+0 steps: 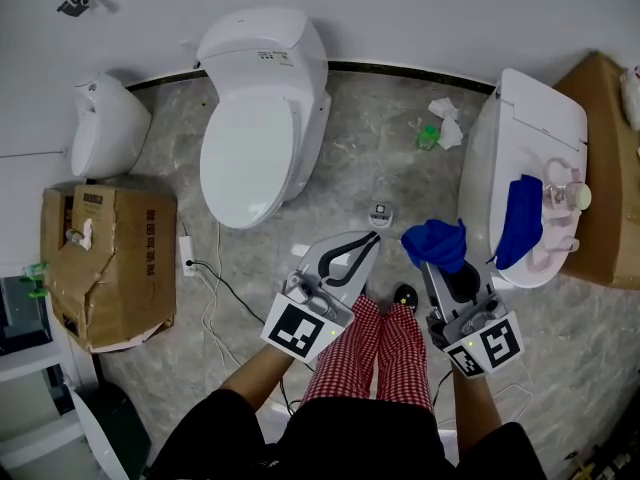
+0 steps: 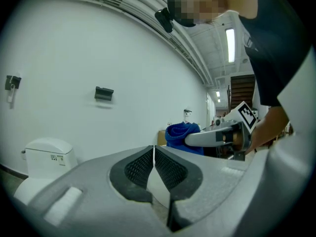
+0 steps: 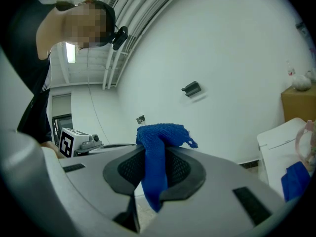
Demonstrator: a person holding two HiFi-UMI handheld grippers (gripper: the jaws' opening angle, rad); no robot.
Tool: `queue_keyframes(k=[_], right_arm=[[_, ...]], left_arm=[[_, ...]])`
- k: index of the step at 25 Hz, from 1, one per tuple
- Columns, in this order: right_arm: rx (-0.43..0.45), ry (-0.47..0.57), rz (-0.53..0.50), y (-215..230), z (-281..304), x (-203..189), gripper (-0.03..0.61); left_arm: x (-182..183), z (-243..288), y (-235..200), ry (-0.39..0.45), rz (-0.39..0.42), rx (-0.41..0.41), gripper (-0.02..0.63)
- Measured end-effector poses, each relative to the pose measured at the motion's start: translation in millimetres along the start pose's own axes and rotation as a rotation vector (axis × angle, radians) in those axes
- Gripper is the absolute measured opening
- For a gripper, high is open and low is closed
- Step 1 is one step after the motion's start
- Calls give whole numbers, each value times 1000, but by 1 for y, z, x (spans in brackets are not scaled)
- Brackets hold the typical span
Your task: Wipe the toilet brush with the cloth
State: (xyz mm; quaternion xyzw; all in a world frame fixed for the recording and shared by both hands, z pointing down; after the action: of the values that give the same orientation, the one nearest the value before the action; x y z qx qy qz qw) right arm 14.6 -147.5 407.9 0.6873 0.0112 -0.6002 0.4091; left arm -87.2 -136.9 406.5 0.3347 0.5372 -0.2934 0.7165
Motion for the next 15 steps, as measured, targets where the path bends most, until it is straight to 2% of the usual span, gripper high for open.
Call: queue_keyframes(k=[5, 13, 15], right_arm=[[2, -20, -4, 6, 4, -8, 78], [-21, -24, -6, 14, 5, -21, 78], [-22, -20, -2, 17, 6, -24, 78]], left_arm=[[-10, 7, 5, -1, -11, -25, -6], [-21, 15, 11, 2, 78, -67, -5], [-26, 15, 11, -7, 65, -64, -5]])
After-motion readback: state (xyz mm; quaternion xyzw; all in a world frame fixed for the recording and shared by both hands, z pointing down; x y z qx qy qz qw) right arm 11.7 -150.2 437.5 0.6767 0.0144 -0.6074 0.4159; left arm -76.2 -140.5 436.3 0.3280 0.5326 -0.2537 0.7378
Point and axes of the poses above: the fingertips, and each gripper's own axes: z forward along the fingers, y to its right, x out of its top, the point moved 2 cm from there along -z, backward along the fingers, and after that the axes turned 12 degrees about z, right-handed, at the moved point
